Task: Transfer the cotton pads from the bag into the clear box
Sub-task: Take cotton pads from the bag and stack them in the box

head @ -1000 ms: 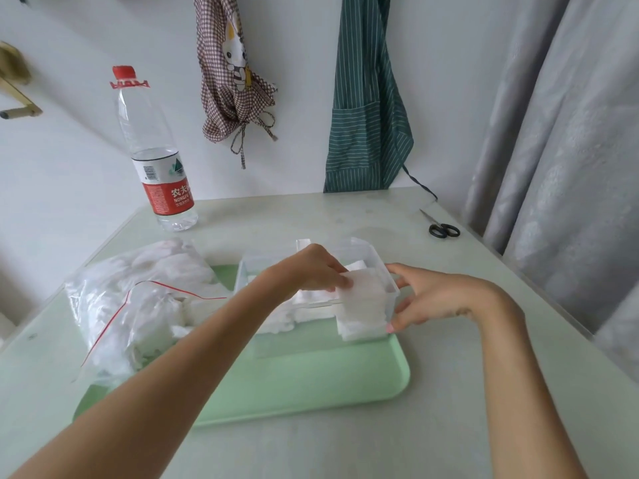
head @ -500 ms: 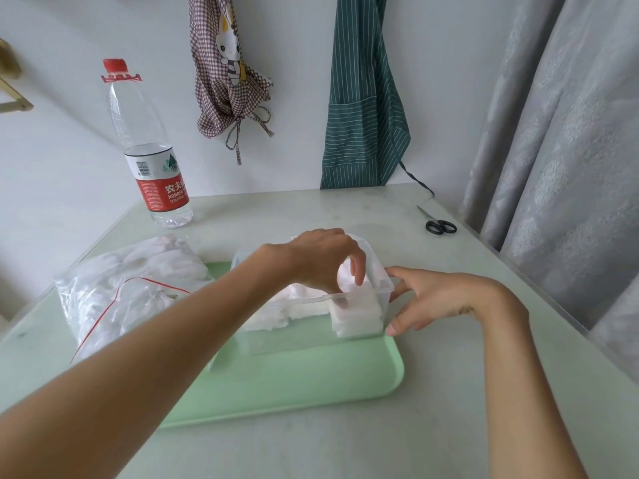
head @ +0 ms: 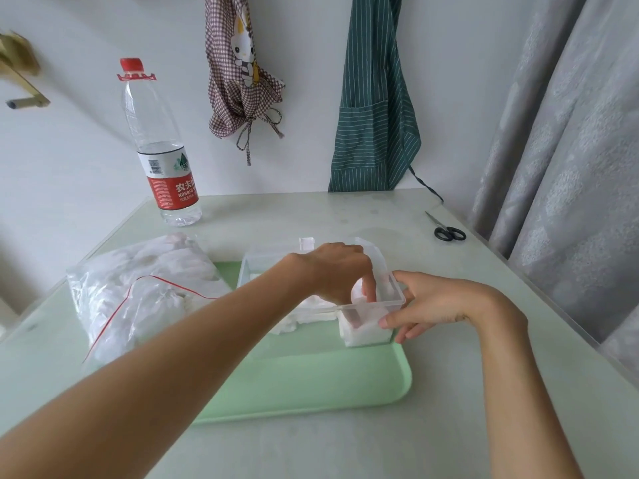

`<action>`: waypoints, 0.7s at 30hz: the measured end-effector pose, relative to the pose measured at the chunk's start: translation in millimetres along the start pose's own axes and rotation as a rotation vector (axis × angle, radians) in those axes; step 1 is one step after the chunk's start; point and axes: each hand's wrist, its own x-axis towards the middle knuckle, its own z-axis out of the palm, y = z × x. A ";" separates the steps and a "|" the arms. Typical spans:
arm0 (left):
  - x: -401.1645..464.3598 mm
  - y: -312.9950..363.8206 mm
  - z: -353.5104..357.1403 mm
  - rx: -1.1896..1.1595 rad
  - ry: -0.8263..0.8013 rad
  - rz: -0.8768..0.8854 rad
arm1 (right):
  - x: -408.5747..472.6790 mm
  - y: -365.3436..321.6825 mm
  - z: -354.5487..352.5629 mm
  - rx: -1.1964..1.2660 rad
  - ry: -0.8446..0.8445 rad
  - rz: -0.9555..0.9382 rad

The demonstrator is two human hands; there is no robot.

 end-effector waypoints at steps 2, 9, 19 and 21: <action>-7.4 -5.8 -2.9 -0.076 0.036 -0.026 | -2.5 -1.0 -0.7 -0.031 -0.004 0.021; -102.6 -42.7 -25.6 -0.351 0.265 -0.276 | -23.2 -10.1 -10.5 -0.297 0.255 0.058; -225.6 -34.1 31.0 -0.359 0.529 -0.728 | -3.5 -93.0 70.2 -0.495 0.546 -0.495; -215.0 -30.4 45.8 -0.351 0.466 -0.757 | 10.9 -99.8 90.2 -0.575 0.605 -0.527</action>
